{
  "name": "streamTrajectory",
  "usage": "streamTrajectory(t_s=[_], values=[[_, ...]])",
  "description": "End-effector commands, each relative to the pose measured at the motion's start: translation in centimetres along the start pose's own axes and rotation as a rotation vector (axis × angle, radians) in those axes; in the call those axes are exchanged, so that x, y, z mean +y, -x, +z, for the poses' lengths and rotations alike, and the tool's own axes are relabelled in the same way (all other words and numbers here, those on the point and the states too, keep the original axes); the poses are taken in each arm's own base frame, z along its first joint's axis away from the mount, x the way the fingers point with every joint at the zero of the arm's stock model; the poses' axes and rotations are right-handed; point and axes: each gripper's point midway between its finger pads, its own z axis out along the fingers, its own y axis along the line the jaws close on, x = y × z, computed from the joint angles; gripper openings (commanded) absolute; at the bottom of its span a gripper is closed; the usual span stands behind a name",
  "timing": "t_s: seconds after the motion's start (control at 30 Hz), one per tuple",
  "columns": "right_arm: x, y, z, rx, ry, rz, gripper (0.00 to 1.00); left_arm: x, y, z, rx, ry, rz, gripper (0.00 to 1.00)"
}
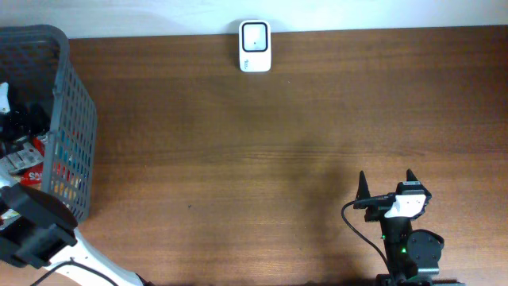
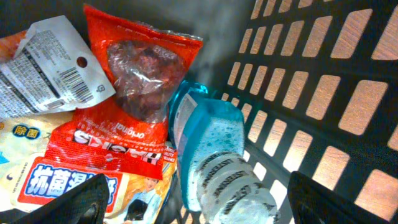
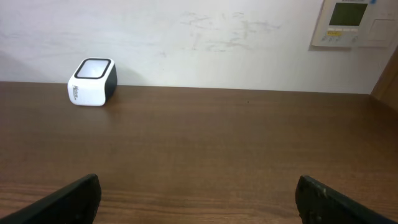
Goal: Scan the item barcode
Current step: 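Move the left gripper into the grey basket toward the blue Listerine bottle, then grasp the blue Listerine bottle with the left gripper and lift it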
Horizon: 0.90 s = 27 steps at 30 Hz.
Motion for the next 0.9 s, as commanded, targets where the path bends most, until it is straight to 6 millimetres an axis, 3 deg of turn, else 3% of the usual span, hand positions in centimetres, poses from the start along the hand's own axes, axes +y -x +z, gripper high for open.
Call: streamTrajectory(t_s=[0.0, 0.13, 0.23, 0.47, 0.67, 0.77, 0.87], values=[[0.0, -0.3, 0.0, 0.003, -0.003, -0.006, 0.98, 0.0, -0.3, 0.7, 0.028, 0.014, 0.021, 0.92], [0.0, -0.3, 0.0, 0.003, -0.003, -0.006, 0.99, 0.2, -1.3, 2.4, 0.085, 0.037, 0.026, 0.90], [0.0, -0.3, 0.0, 0.003, -0.003, -0.005, 0.99, 0.2, -1.5, 2.6, 0.090, 0.036, 0.025, 0.88], [0.0, -0.3, 0.0, 0.003, -0.003, -0.005, 0.98, -0.7, -1.5, 2.8, 0.103, 0.030, 0.045, 0.52], [0.0, -0.3, 0.0, 0.003, -0.003, -0.006, 0.99, -0.9, -2.6, 4.1, 0.150, 0.020, 0.042, 0.57], [0.0, -0.3, 0.0, 0.003, -0.003, -0.006, 0.98, -0.7, -2.3, 4.3, 0.136, 0.029, 0.046, 0.49], [0.0, -0.3, 0.0, 0.003, -0.003, -0.005, 0.99, -0.6, -1.8, 4.3, 0.117, 0.034, 0.050, 0.49]])
